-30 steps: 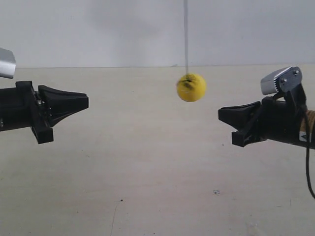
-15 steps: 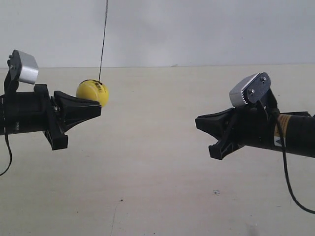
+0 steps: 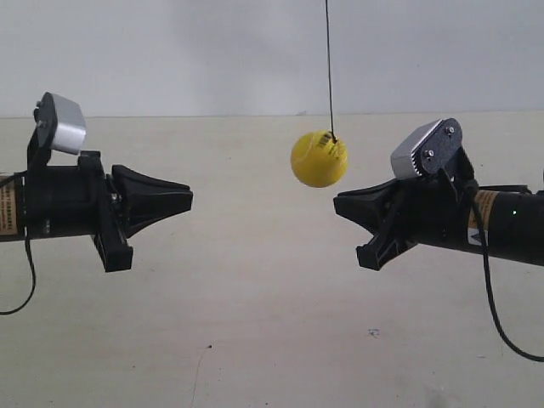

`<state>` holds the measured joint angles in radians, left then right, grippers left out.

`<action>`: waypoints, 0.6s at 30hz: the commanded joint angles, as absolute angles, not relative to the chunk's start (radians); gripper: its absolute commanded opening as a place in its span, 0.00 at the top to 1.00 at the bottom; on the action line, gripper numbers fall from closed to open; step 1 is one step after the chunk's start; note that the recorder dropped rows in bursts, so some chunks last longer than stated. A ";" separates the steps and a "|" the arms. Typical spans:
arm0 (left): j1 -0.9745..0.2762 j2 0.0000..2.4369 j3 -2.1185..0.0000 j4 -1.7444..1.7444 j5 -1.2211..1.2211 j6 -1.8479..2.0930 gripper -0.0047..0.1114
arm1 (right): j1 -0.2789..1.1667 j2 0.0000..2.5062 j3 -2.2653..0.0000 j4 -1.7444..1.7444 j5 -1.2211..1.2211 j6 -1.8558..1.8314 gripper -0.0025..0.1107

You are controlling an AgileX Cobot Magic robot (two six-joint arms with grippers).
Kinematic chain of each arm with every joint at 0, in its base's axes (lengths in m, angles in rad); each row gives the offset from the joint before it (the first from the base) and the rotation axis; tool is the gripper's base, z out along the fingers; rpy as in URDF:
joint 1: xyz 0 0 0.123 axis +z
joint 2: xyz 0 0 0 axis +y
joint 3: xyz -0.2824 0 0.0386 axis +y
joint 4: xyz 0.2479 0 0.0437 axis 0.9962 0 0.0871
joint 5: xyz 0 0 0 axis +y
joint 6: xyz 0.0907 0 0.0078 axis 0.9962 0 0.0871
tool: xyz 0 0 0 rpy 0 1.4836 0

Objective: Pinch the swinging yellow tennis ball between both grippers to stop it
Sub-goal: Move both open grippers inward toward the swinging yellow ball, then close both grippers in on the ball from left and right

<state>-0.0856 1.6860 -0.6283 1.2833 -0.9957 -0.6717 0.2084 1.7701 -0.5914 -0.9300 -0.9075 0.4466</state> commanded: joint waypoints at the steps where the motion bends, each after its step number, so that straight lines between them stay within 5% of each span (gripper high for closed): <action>1: -0.115 1.700 -0.641 1.266 -0.995 -0.648 0.92 | 0.209 1.771 -0.601 -0.924 -0.908 0.432 0.98; 18: -0.115 1.700 -0.641 1.251 -0.991 -0.628 0.92 | 0.209 1.771 -0.601 -0.952 -0.991 0.423 0.98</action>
<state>-0.1087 1.6986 -0.6372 1.2665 -0.9937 -0.6349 0.2084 1.7701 -0.5966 -0.9395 -0.9665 0.4329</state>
